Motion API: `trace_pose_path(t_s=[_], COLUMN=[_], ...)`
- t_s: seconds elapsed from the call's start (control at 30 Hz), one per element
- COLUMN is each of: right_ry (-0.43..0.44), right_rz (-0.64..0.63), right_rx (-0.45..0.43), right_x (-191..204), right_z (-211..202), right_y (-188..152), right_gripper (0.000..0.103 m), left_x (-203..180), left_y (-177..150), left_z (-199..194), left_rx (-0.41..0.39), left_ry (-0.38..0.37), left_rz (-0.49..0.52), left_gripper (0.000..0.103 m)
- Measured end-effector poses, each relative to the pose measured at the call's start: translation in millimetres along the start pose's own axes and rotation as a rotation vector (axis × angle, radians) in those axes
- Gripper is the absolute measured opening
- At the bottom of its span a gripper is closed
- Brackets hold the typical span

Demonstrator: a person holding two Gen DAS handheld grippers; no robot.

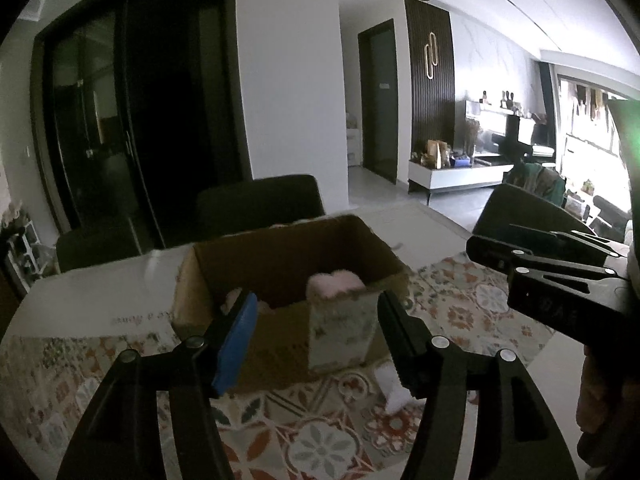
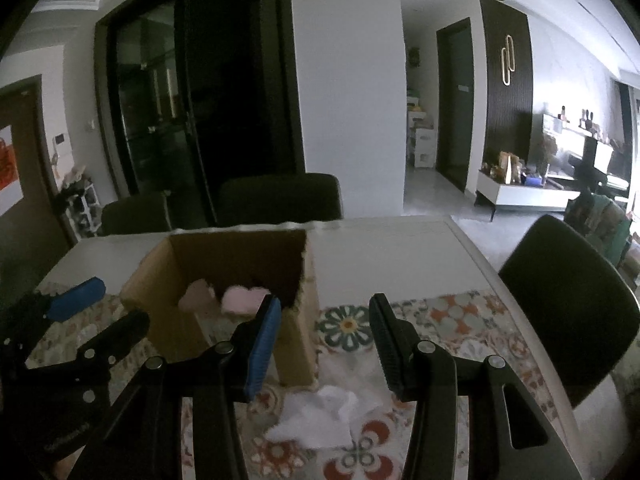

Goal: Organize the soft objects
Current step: 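Move the open right tool to the white cloth on the runner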

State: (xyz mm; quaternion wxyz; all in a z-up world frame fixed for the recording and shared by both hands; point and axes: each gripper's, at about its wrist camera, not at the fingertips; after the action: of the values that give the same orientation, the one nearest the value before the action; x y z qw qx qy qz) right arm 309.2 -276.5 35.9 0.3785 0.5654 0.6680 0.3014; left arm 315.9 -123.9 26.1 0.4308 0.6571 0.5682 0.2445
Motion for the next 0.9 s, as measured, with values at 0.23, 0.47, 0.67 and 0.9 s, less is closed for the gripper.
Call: trace_pose_path(t_s=[0.23, 0.47, 0.67, 0.9], right_ry=[0.033, 0.07, 0.094, 0.149], right_rz=[0.042, 0.031, 0.035, 0.007], right_rx=[0.043, 0.11, 0.16, 0.235], right_x=[-2, 11, 18, 35], right_z=[4, 17, 31, 55], right_y=[-35, -71, -91, -109], right_gripper=[0.048, 0.048, 0.048, 0.048], left_x=[0, 3, 12, 24], left_y=[-33, -64, -86, -105], left_z=[0, 11, 18, 30], left_rx=[0.049, 0.106, 0.152, 0.194], left_ry=[0.014, 0.053, 0.068, 0.101], left_rz=[-0.03, -0.023, -0.042, -0.055], left_gripper=[0.062, 0.062, 0.062, 0.063])
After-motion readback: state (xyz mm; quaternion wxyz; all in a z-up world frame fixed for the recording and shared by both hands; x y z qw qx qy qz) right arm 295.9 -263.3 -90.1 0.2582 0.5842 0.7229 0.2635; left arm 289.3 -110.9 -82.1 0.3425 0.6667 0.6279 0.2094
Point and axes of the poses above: each gripper's, at about its wrist camera, not at the fingertips, and z roughly the way its jaws point, x to its left, y to its top, and after that the axes turned 15 degrees about -z, right-handed
